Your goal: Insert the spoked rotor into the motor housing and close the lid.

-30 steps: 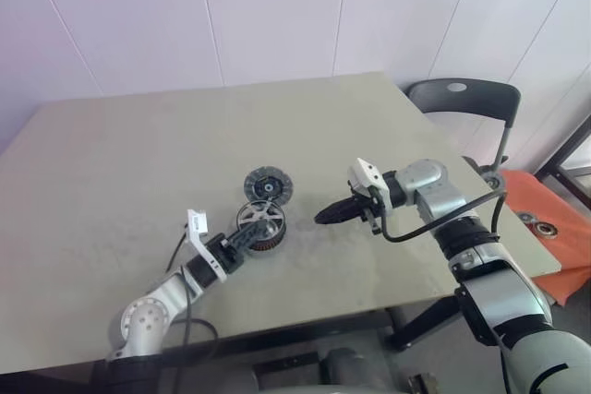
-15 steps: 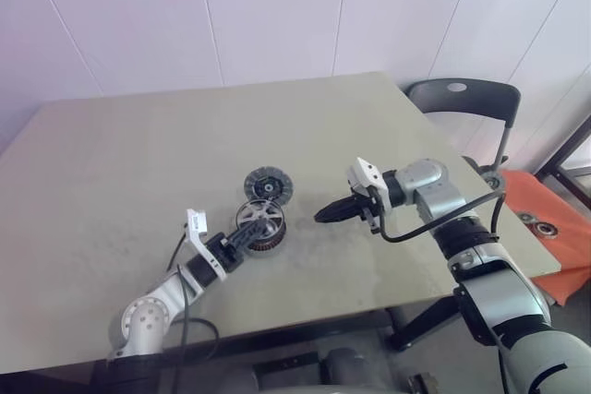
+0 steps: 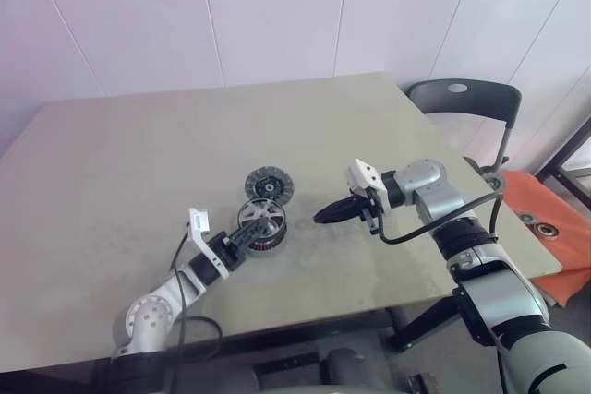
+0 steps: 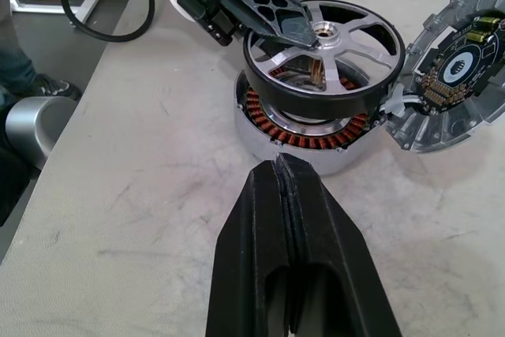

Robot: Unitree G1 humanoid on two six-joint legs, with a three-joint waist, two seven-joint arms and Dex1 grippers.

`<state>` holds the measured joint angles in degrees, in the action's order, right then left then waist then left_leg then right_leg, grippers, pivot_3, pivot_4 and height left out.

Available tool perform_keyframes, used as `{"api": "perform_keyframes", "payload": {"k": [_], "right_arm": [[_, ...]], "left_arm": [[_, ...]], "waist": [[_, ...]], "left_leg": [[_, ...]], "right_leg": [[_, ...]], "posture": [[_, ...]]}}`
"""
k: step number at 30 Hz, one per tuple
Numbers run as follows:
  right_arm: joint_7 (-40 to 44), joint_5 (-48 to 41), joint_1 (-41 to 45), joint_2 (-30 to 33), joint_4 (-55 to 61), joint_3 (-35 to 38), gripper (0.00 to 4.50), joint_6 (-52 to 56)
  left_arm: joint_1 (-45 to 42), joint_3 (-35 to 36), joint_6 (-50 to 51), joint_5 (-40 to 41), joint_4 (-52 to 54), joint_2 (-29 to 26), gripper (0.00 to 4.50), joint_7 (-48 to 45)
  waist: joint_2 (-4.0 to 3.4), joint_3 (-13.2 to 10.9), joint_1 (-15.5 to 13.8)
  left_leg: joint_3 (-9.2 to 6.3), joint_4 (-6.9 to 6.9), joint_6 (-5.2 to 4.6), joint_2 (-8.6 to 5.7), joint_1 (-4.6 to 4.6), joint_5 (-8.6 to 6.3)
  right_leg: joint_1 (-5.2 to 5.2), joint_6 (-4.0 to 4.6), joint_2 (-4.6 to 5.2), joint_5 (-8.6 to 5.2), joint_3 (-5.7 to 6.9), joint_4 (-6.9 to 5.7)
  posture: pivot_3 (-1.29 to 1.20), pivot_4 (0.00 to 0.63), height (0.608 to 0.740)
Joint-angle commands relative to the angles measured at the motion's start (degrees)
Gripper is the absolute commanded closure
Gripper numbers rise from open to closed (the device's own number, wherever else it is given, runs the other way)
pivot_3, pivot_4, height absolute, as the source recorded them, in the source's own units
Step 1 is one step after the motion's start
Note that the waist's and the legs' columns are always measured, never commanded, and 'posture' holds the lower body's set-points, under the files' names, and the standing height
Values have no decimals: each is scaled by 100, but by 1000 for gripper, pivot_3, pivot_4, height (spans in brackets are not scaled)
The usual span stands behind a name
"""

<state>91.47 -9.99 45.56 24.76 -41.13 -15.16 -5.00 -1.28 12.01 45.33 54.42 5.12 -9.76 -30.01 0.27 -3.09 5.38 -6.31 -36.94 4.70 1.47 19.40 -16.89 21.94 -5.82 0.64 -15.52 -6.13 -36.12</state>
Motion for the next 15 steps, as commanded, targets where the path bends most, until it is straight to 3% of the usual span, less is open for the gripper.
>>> {"api": "perform_keyframes", "payload": {"k": [1, 15], "right_arm": [[7, -28, 77, 5, -17, 168, 4500, -117], [25, 45, 178, -37, -312, 177, 4500, -314]], "left_arm": [[-60, -112, 26, 8, 145, 24, 2943, -41], [5, 9, -17, 65, 140, 88, 2943, 60]], "waist": [[0, 0, 3], [0, 0, 12]], "left_leg": [[0, 0, 0, 0, 0, 0], [0, 5, 0, 0, 2, 0]], "right_leg": [[0, 0, 0, 0, 0, 1], [3, -1, 0, 0, 0, 2]], "posture": [[0, 0, 740], [0, 0, 740]]}}
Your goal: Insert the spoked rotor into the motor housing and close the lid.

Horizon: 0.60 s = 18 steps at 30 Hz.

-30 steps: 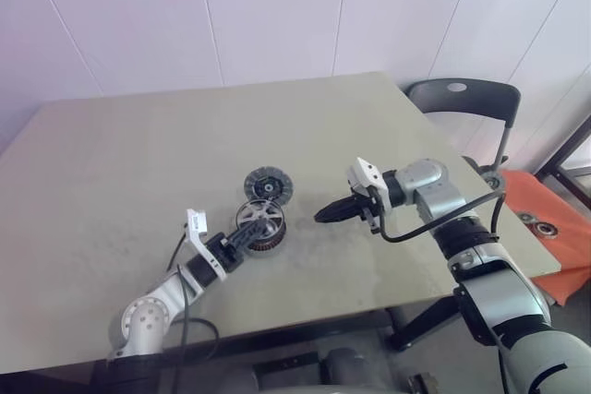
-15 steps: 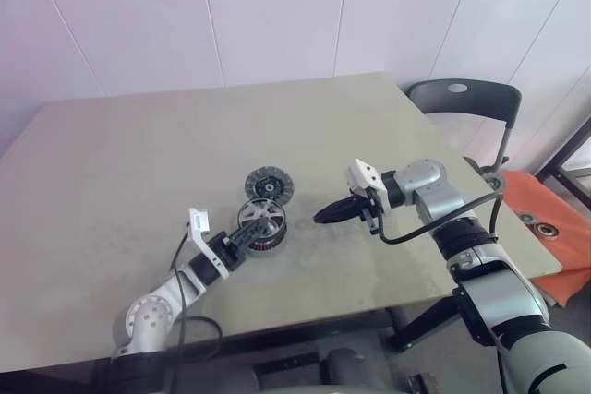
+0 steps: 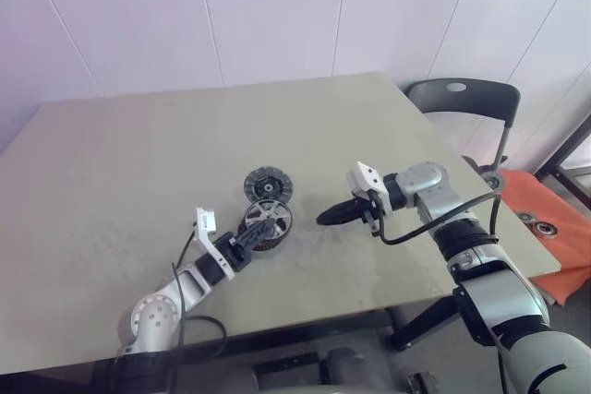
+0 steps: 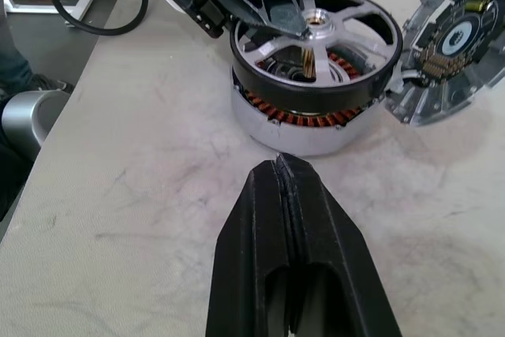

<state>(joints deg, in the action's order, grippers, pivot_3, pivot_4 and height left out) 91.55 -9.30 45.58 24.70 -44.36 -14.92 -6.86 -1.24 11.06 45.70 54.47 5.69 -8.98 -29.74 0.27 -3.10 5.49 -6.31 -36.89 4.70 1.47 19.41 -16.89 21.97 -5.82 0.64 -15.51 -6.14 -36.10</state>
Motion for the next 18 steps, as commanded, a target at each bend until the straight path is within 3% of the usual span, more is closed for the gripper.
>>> {"api": "perform_keyframes", "payload": {"k": [1, 17, 18], "right_arm": [[14, -15, 181, -35, -5, 154, 4500, -141], [-39, 101, 161, -81, -70, 149, 4500, -249], [-44, 105, 160, -82, -69, 150, 4500, -248]], "left_arm": [[7, 127, -70, 59, 77, 12, 2943, 44], [82, 204, -187, 13, 136, 69, 2943, 123], [78, 193, -250, -43, 126, 66, 2593, 127]], "waist": [[0, 0, 0], [0, 0, 8], [0, 0, 8]], "left_leg": [[0, 0, 0, 0, 0, 0], [0, 2, 0, 0, -1, 0], [0, 2, 0, 0, -1, 0]], "right_leg": [[0, 0, 0, 0, 0, 0], [1, 0, 0, 0, 0, 0], [1, 0, 0, 0, 0, 0]], "posture": [[0, 0, 740], [0, 0, 740], [0, 0, 740]]}}
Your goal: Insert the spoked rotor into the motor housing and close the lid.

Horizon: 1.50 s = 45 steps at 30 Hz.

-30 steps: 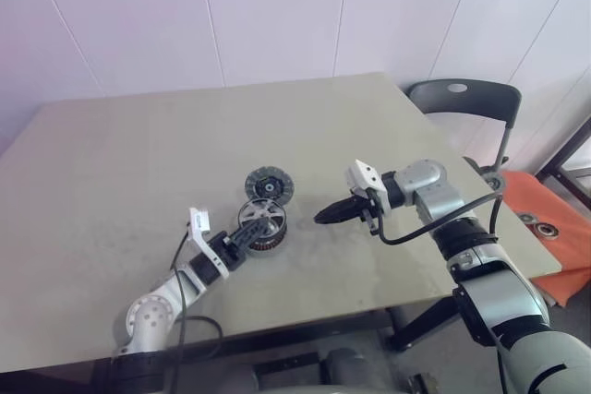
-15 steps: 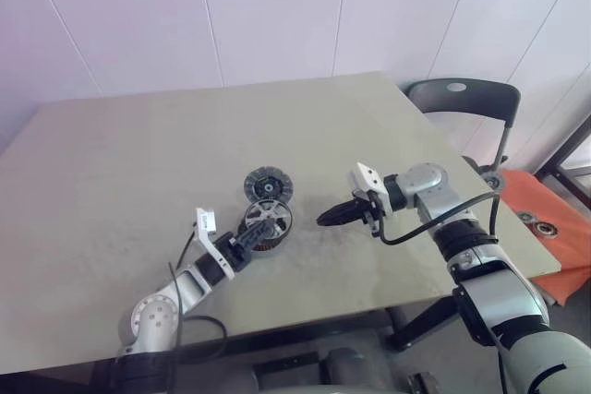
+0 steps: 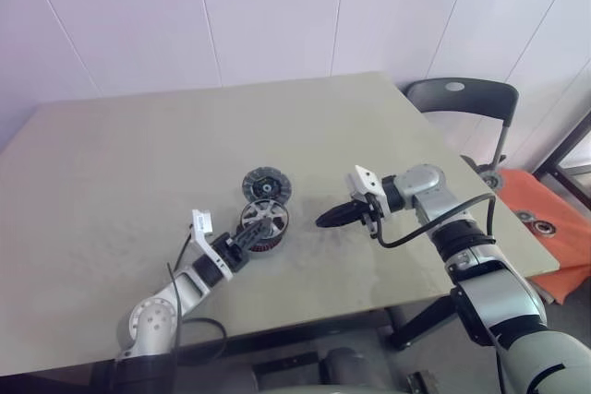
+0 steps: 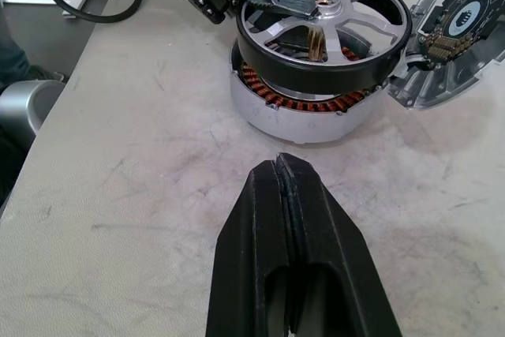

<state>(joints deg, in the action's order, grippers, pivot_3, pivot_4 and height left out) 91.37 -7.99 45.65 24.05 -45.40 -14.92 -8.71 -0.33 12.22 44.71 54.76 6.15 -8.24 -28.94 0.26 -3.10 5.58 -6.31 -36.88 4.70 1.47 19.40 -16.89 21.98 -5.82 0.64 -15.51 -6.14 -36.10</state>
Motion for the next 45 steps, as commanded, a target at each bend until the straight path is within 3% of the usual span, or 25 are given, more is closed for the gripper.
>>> {"api": "perform_keyframes", "payload": {"k": [1, 6, 20, 31, 41, 45], "right_arm": [[-29, -24, 152, -17, 37, 150, 4500, -61], [-48, -20, 135, -7, 72, 150, 4500, -47], [-116, 46, 115, -55, 25, 117, 4500, -59], [-158, 95, 96, -88, -130, 128, 4500, -121], [-215, 107, 47, -98, -144, 116, 4500, -123], [-374, -361, 329, -281, -12, 485, 4500, 881]], "left_arm": [[-22, 74, -210, -125, 55, -4, 2205, 75], [-66, 48, -143, -70, -40, -44, 655, 89], [337, 299, 63, 199, 353, -597, 655, -18], [583, 887, 215, 689, 901, -1136, 655, 140], [691, 1110, 137, 666, 741, -1190, 655, 268], [689, 1166, 145, 630, 733, -1314, 655, 254]], "waist": [[0, 0, -3], [0, 0, -6], [0, 0, 24], [3, -4, 1], [2, -5, -5], [1, -5, 9]], "left_leg": [[0, 0, 0, 0, 0, 0], [0, -2, 0, 0, -4, 0], [0, 16, 0, 0, -4, 0], [0, 22, 0, 1, 5, 0], [1, 40, 0, 0, 5, 0], [1, 43, 0, 1, 4, 0]], "right_leg": [[0, 0, 0, 0, 0, 0], [-6, 1, 0, -1, 0, 1], [2, 0, 0, 0, -1, 7], [14, 2, 2, 0, -1, 8], [23, 2, 2, 0, -2, 10], [26, 2, 2, 0, -2, 8]], "posture": [[0, 0, 740], [0, 0, 740], [0, 0, 740], [0, 0, 740], [0, 0, 740], [0, 0, 740]]}}
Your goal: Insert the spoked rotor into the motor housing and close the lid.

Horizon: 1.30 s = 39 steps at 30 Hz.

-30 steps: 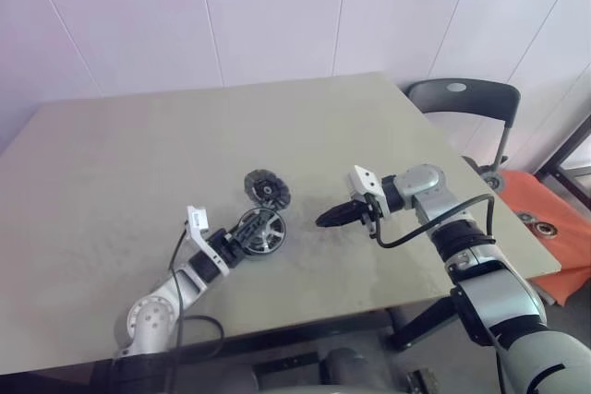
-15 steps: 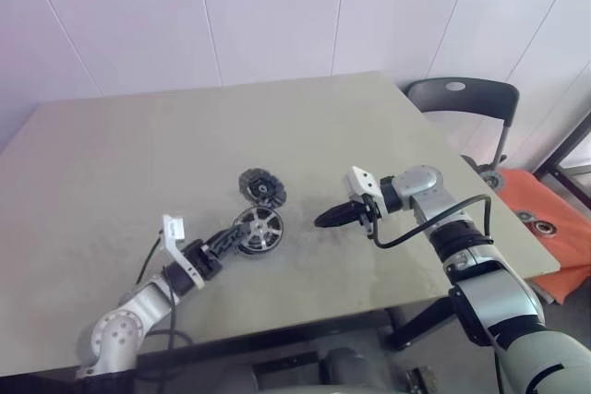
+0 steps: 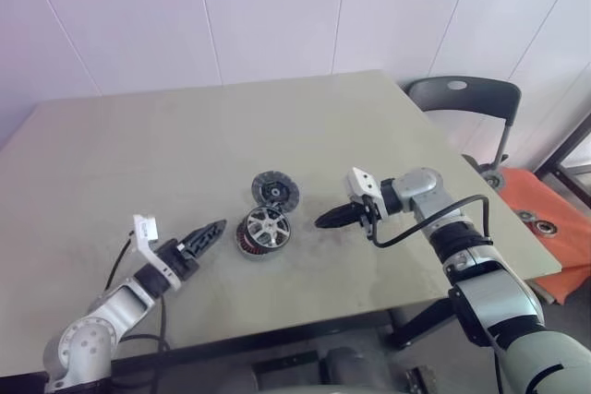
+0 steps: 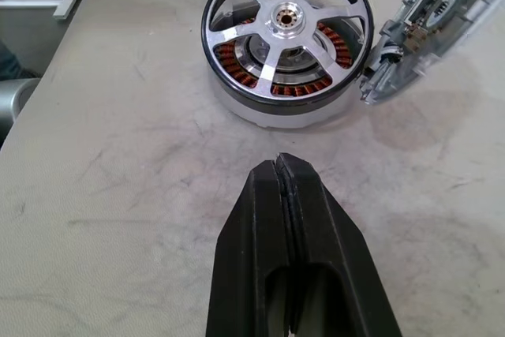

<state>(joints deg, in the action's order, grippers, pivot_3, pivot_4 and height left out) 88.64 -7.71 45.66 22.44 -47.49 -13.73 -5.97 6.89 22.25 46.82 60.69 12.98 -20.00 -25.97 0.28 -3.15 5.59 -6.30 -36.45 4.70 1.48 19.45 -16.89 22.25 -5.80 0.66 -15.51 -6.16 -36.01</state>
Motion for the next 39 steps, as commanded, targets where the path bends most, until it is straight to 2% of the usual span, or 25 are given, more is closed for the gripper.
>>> {"api": "perform_keyframes", "payload": {"k": [1, 7, 10, 12, 15, 23, 27, 32, 35, 39], "right_arm": [[-103, -479, 369, -143, 276, 440, 4500, 856], [248, -1357, 439, -152, 1406, 673, 4500, 2981], [358, -1377, 321, -147, 1781, 479, 4500, 3243], [384, -1242, 267, -116, 1779, 310, 4500, 3228], [348, -1044, 321, -102, 1596, 160, 4500, 3081], [-208, -281, 474, -428, 972, -123, 4500, 1591], [-628, 89, 507, -623, 633, -165, 4500, 664], [-327, 18, 451, -520, 806, -106, 4500, 484], [-45, -30, 386, -360, 1009, -148, 3919, 645], [232, -62, 376, -251, 1339, -269, 2630, 1202]], "left_arm": [[-24, 159, -48, 32, 65, -183, 655, -67], [299, -176, 36, -208, 788, -841, 655, -505], [474, -437, -157, -685, 1277, -1408, 655, -903], [524, -347, -264, -698, 1496, -1686, 655, -1196], [676, -298, -472, -901, 1712, -2092, 655, -1659], [1389, -602, -2138, -2674, 1631, -2981, 655, -2936], [1256, -611, -2654, -3048, 1336, -3065, 655, -3240], [826, -636, -2630, -2977, 1172, -2942, 655, -3266], [724, -725, -2543, -2956, 1204, -2867, 619, -3254], [571, -776, -2514, -2968, 1090, -2851, 619, -3298]], "waist": [[-2, -1, 8], [-11, -7, -11], [-18, -11, -10], [-22, -14, -3], [-26, -16, 0], [-25, -17, 27], [-24, -17, 13], [-22, -16, 8], [-22, -17, 18], [-21, -16, 14]], "left_leg": [[0, 1, 0, 0, 1, 0], [0, 15, 0, 0, 2, 0], [0, 24, 0, 1, 2, 0], [1, 28, 0, 1, 4, 0], [4, 29, 0, 1, 4, 0], [14, 44, 0, 2, 6, 0], [17, 44, 0, 2, 7, 0], [15, 40, 0, 2, 6, 0], [15, 43, -1, 2, 5, 0], [13, 46, -2, 4, 2, -1]], "right_leg": [[3, 4, 0, 2, -1, -2], [13, 16, 0, 9, 0, -5], [18, -1, -1, -2, 2, -7], [24, -1, -1, -4, 2, -8], [25, -2, 0, -6, 1, -5], [24, 2, 2, -7, -4, 21], [24, 5, 4, -5, -7, 22], [17, 5, 4, -4, -7, 22], [18, 14, 4, 5, -7, 22], [21, -2, 3, 13, -6, 14]], "posture": [[0, 0, 740], [0, 0, 740], [0, 0, 740], [0, 0, 740], [0, 0, 740], [0, 0, 740], [0, 0, 740], [0, 0, 740], [0, 0, 740], [0, 0, 740]]}}
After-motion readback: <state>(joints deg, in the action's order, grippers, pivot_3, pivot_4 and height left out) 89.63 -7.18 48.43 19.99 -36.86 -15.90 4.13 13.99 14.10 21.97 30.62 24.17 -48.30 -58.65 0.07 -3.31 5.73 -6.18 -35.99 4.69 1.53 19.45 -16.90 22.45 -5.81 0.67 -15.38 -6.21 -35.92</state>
